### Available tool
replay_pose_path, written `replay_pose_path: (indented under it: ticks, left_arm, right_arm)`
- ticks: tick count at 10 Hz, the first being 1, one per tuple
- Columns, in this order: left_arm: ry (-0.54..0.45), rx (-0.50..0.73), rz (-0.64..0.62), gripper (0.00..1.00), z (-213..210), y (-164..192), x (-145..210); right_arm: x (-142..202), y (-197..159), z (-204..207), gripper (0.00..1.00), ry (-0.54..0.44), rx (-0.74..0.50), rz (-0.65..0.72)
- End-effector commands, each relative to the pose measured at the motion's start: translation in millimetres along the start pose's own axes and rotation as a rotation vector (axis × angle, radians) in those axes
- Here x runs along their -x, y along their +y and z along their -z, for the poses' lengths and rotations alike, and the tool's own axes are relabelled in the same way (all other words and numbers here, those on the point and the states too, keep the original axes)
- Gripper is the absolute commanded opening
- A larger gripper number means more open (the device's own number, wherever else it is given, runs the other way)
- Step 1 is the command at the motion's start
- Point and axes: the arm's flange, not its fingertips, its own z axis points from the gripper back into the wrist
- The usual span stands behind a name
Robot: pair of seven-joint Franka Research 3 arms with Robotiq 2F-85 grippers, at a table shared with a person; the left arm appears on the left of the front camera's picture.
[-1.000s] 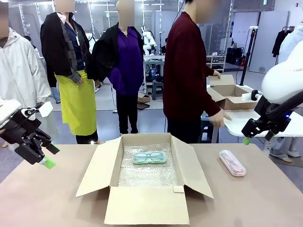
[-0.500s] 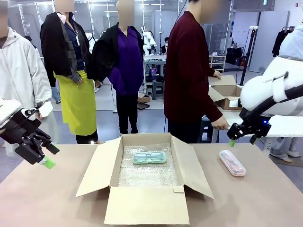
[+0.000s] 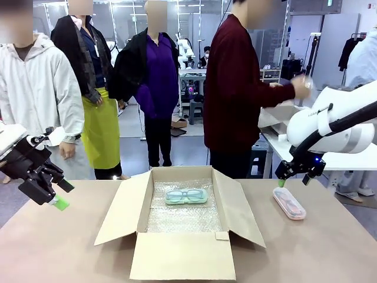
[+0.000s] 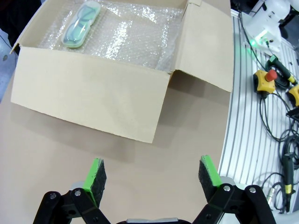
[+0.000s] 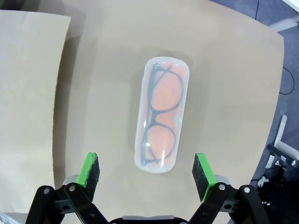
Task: Pack the glasses set securely to prepare it for shipping.
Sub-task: Put the Glasses case from the right side of the table into the Package Box.
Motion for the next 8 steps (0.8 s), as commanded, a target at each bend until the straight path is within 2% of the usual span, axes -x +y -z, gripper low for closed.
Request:
replay_pose_path:
  ticks: [1,8]
  left_arm:
    - [-0.028,0.013,0.015,1.0,-1.2,0.7,1.6]
    - [-0.028,0.013,0.015,1.0,-1.2,0.7,1.6]
  right_arm:
    - [-10.2,0.2,12.9,1.0,-0.005,0.031,0.031]
    - [-18.1,-6.0,65.1,1.0,0.06,0.071,0.081]
